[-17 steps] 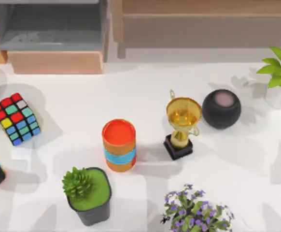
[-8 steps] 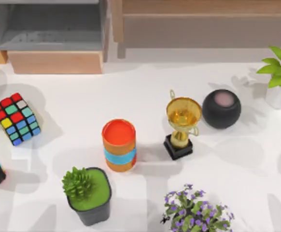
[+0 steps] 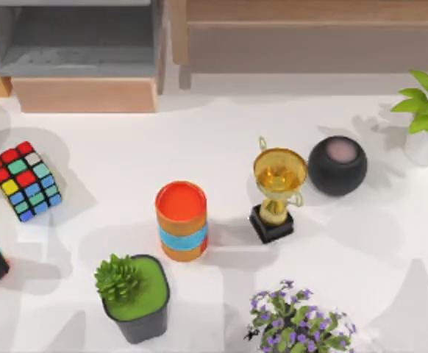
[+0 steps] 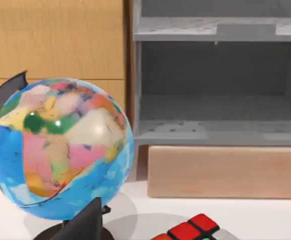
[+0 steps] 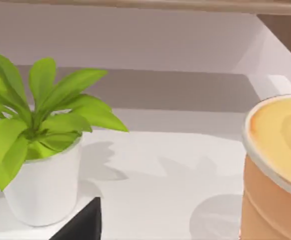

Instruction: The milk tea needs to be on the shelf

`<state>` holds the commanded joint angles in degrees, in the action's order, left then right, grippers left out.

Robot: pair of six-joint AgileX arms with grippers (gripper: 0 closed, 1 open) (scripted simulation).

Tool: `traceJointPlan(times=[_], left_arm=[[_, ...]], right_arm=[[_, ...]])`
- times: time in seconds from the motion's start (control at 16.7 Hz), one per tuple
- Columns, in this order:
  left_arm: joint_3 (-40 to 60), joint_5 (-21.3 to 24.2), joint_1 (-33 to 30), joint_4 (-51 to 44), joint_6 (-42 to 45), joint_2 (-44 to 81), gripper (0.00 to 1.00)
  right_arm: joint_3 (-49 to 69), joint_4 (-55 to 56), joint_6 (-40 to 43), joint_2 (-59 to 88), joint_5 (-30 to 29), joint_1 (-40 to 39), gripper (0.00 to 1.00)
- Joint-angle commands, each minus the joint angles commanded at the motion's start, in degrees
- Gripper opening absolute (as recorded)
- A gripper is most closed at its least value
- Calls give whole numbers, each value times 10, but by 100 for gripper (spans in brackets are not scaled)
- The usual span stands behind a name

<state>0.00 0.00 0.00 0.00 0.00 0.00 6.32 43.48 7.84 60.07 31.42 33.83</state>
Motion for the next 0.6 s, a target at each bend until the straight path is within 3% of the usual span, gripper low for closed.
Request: traceJointPlan(times=[0.3, 0.6], left_arm=[[0, 0, 0, 0, 0, 0, 100], [0, 0, 0, 0, 0, 0, 100]], right_arm=[[22, 151, 30, 223, 110, 115, 100], [34, 219, 44, 312, 158, 165, 100]])
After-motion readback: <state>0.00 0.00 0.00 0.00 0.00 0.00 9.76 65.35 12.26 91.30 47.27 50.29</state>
